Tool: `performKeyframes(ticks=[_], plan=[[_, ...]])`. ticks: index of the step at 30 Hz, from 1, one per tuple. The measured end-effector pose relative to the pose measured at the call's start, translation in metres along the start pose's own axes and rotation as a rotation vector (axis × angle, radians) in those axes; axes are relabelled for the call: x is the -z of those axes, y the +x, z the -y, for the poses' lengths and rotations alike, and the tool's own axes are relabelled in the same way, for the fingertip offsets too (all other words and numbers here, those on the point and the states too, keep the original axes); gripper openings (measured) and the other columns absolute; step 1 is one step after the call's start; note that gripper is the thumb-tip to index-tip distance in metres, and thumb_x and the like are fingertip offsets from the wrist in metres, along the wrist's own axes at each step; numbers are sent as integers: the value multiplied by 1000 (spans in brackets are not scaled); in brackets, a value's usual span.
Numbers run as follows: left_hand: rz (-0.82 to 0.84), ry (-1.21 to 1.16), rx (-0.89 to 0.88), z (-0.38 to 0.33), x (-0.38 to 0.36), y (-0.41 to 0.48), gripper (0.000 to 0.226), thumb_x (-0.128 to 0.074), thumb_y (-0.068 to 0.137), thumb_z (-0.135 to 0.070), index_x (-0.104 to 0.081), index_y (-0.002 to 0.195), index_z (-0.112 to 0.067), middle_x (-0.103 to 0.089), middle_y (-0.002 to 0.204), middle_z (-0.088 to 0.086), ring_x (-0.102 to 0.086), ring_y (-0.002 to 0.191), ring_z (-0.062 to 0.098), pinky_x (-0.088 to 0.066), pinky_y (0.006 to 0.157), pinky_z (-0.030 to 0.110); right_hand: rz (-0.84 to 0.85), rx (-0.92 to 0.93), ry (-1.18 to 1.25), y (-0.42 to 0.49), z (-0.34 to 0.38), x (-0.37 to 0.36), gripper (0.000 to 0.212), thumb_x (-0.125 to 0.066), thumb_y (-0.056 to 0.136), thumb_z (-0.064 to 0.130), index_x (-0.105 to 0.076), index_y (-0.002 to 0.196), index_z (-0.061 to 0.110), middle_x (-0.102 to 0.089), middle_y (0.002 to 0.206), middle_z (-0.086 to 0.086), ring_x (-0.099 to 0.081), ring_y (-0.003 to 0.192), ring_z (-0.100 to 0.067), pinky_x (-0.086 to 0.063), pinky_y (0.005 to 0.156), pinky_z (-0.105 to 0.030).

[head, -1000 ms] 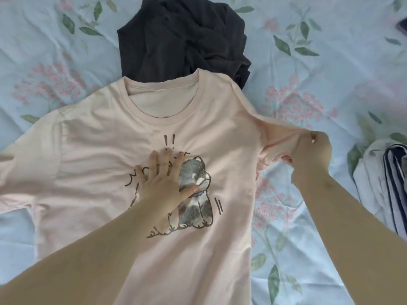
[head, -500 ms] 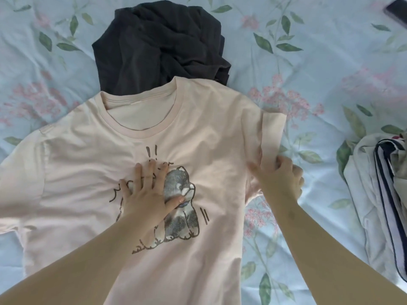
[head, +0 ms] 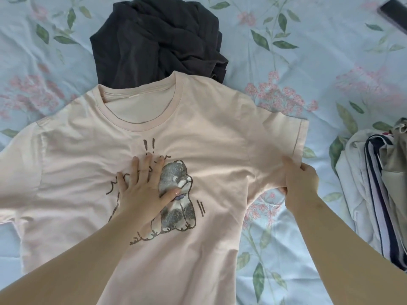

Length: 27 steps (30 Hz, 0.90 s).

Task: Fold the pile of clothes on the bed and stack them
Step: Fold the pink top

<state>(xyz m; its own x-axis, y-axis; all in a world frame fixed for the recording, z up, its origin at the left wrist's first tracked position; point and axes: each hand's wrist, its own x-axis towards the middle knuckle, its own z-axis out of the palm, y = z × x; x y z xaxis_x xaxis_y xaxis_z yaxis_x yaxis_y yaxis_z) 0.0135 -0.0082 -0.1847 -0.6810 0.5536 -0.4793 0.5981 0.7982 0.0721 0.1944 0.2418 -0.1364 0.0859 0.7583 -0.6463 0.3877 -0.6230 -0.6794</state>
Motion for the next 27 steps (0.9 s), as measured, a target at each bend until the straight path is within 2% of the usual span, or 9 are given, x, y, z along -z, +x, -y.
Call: performKeyframes(ticks=[3, 6, 8, 11, 14, 18, 22, 25, 27], plan=[[-30, -97, -13, 2, 3, -4, 82, -1, 72, -82, 22, 140, -44, 22, 156, -11, 23, 142, 14, 10, 114, 47, 72, 9, 86, -10, 12, -1, 10, -59, 87, 12, -60, 95, 19, -60, 82, 3, -55, 70, -17, -47, 59, -27], [-138, -258, -31, 6, 9, -15, 75, -20, 86, -70, -2, 150, -35, 4, 159, -6, 10, 146, 13, 4, 116, 39, 180, 303, -24, -27, 25, -15, 25, -48, 86, 10, -60, 83, 32, -54, 61, 23, -49, 61, -1, -42, 57, -17], [-218, -435, -14, 9, 13, -26, 67, -36, 94, -55, -14, 151, -28, -7, 159, 0, -6, 146, 19, -8, 117, 40, 287, 543, -212, -47, 33, -34, 35, -46, 85, 11, -59, 98, 41, -51, 59, 26, -47, 51, 7, -36, 53, -11], [-278, -591, 30, 15, 18, -42, 64, -40, 94, -47, -20, 150, -22, -19, 157, 3, -18, 144, 22, -22, 114, 43, 591, 694, -550, -74, 28, -65, 51, -52, 87, 15, -46, 121, 53, -56, 88, 27, -54, 65, 9, -41, 56, -8], [-243, -575, 42, 22, 16, -57, 64, -49, 95, -36, -21, 150, -20, -21, 156, 2, -19, 143, 20, -27, 112, 44, 624, 573, -691, -91, 3, -80, 55, -58, 89, 27, -39, 140, 34, -51, 120, 5, -55, 106, -12, -45, 89, -27], [-147, -424, 12, 27, 3, -85, 66, -52, 93, -36, -20, 149, -26, -15, 158, 2, -11, 146, 19, -19, 115, 38, 199, 495, -564, -103, -48, -41, 44, -53, 87, 18, -47, 130, 23, -49, 126, -5, -50, 113, -25, -41, 94, -37], [-105, -188, -119, 22, -16, -122, 61, -47, 94, -41, -22, 149, -30, -16, 158, 2, -6, 147, 23, -6, 117, 39, 136, 263, -504, -114, -101, 3, 35, -52, 83, 6, -52, 116, 17, -54, 114, -6, -53, 100, -25, -46, 87, -39], [-110, -130, -199, 15, -28, -154, 64, -75, 76, -30, -53, 134, -20, -47, 142, 10, -40, 133, 37, -33, 104, 55, 269, 113, -175, -124, -118, 11, 40, -43, 87, -6, -58, 116, 18, -61, 90, -4, -53, 69, -18, -48, 59, -28], [-124, -120, -189, 14, -41, -172, 64, -82, 68, -27, -60, 127, -19, -53, 137, 10, -48, 126, 39, -38, 96, 60, 288, -28, 6, -126, -117, 12, 40, -40, 89, -4, -61, 107, 24, -55, 70, -1, -44, 54, -13, -41, 47, -22]])
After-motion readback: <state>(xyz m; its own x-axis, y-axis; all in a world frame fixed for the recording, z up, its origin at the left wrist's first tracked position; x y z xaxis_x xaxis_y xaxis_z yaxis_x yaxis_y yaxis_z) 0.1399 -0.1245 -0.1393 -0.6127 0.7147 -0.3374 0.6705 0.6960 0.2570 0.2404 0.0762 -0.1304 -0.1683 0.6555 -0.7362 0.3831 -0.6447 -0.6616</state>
